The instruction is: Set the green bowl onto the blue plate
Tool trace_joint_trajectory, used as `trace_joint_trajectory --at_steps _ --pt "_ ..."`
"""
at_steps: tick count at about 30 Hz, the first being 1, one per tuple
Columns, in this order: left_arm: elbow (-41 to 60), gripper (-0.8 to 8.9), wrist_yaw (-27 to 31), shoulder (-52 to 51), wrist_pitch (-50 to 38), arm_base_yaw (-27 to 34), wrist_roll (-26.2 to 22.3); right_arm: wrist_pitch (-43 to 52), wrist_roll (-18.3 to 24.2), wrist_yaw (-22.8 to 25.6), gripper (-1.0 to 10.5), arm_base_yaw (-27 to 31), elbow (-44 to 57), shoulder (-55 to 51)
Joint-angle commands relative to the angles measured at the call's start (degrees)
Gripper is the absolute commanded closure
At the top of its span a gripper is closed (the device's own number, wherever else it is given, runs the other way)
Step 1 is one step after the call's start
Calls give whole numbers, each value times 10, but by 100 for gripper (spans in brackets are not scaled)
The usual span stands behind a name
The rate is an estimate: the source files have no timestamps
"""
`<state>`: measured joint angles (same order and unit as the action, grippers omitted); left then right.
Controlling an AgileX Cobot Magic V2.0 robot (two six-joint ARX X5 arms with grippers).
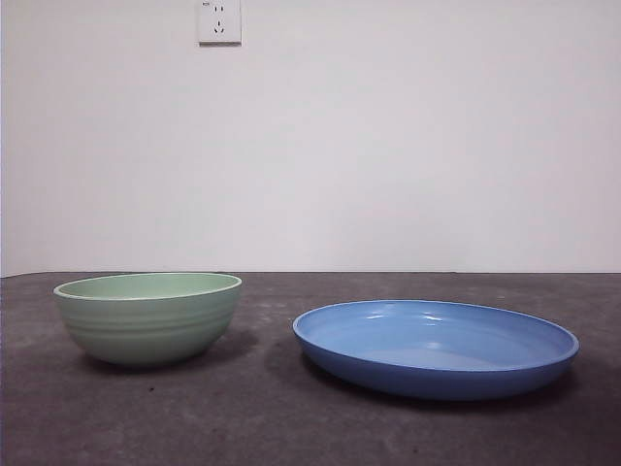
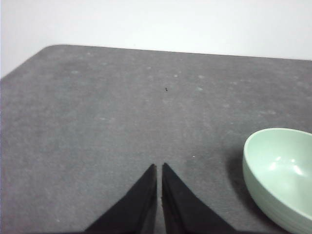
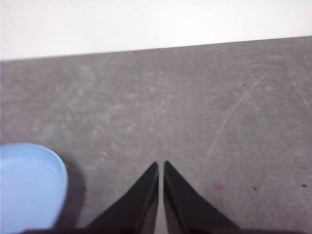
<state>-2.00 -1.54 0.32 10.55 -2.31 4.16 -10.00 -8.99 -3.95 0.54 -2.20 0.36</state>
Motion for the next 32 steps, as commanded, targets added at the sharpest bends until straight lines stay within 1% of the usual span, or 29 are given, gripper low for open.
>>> trace_joint_trajectory --at_steps 1,3,5,8,10,13,19,23,27,29,32 --pt "-21 796 2 1 2 0 58 8 -54 -4 934 0 -38 -1" --pt "-40 796 -3 4 3 0 80 4 -73 -6 934 0 -63 -1" --pt "-62 796 -8 13 7 0 93 -3 -90 -6 934 0 -90 2" --pt "-108 796 -17 39 21 0 108 -39 -102 -10 934 0 -145 19" --pt "-143 796 -28 61 35 0 115 -67 -105 -23 934 0 -185 38" --pt "-202 796 -52 103 57 0 118 -113 -106 -57 934 0 -246 72" --pt "-319 796 -140 196 112 0 130 -203 -106 -121 935 0 -348 148" --pt "-376 796 -201 254 137 -3 130 -256 -104 -183 934 0 -398 197" --pt "-418 796 -243 308 155 -23 127 -294 -96 -249 934 0 -430 242" --pt "-436 796 -263 335 170 -34 118 -297 -90 -265 934 0 -438 260" --pt "-463 796 -295 383 204 -54 93 -295 -76 -277 934 0 -447 289"
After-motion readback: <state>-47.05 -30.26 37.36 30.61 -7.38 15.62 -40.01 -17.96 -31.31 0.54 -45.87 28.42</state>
